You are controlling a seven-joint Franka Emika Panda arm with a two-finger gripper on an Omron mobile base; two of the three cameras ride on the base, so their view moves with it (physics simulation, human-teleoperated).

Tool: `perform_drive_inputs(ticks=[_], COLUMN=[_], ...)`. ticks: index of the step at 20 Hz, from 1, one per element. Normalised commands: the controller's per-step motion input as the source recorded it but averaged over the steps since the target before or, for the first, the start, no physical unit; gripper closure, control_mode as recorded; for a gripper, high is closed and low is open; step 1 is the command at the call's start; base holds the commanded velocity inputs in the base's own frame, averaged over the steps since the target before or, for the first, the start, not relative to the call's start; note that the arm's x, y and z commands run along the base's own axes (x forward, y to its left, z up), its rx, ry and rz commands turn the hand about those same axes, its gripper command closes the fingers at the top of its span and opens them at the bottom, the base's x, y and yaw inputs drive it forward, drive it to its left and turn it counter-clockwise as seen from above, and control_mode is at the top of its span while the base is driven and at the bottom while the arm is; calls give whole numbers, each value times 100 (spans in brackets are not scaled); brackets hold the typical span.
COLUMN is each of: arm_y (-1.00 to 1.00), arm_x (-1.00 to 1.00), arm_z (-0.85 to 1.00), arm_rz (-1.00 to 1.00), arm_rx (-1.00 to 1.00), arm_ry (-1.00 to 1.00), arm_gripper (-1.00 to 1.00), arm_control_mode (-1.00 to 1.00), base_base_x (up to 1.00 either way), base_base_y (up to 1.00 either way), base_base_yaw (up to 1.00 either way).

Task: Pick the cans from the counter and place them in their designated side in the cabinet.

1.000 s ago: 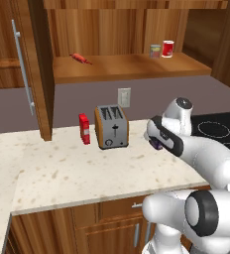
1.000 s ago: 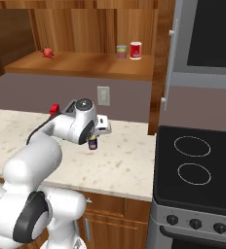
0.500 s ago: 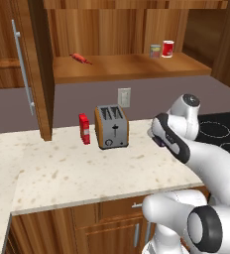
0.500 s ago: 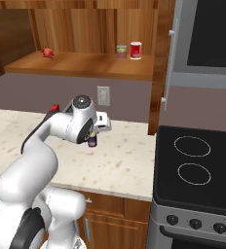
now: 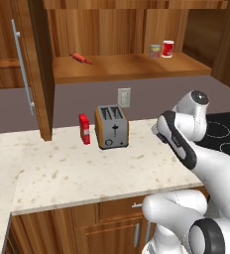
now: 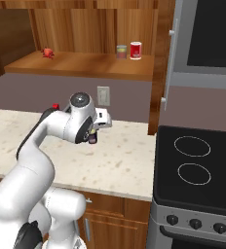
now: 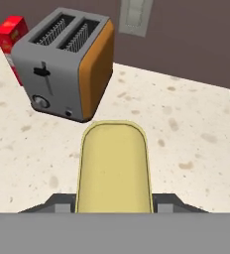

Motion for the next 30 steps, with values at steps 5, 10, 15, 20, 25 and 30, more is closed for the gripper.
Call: perform_drive_inputs(ticks=[5,10,15,20,25,30], arm_y=[-7,-6,-5,-2,-1,-4], arm_x=[-25,-35,-35,-25,-22,-23], arm_z=[28,29,27,25,26,27], arm_rz=[0,0,0,0,0,0], arm_rx=[0,0,0,0,0,0], arm_ry=[-4,-5,-3,-2,-2,-3], arm_gripper=[100,100,100,100,100,100], arm_control_mode=[-100,-100,-100,-100,-100,-100], base_base_x=[0,0,0,0,0,0], base_base_y=[0,0,0,0,0,0], base_base_yaw=[0,0,0,0,0,0])
